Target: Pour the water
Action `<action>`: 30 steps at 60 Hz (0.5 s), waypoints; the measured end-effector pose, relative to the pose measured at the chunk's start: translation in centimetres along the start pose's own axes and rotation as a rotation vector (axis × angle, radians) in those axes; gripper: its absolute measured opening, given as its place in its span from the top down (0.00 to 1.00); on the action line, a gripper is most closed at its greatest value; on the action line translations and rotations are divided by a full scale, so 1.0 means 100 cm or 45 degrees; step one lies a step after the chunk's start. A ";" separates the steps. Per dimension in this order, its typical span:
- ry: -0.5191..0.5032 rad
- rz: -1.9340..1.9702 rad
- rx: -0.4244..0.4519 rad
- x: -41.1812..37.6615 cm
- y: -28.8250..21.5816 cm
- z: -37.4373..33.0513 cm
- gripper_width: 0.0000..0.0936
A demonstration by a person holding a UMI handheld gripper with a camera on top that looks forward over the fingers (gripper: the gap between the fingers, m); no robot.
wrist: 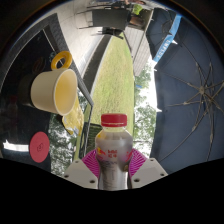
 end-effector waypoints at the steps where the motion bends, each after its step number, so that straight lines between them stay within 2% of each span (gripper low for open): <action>1: 0.004 -0.083 0.017 -0.003 -0.005 0.003 0.66; 7: 0.073 -0.523 0.136 -0.012 -0.029 0.017 0.66; 12: 0.090 -0.731 0.180 -0.027 -0.036 0.023 0.66; 26: 0.081 -0.819 0.185 -0.038 -0.033 0.029 0.66; 30: 0.110 -0.607 0.123 -0.031 -0.026 0.044 0.64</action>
Point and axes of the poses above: the point between the fingertips, and its own axes, seen from behind it with the camera up: x to the right, y down, z forward, the way the camera looks, the point moved 8 cm from there along -z, backward, against the way the camera looks, and after that the axes turned 7 degrees about y, right-handed, at the moved point
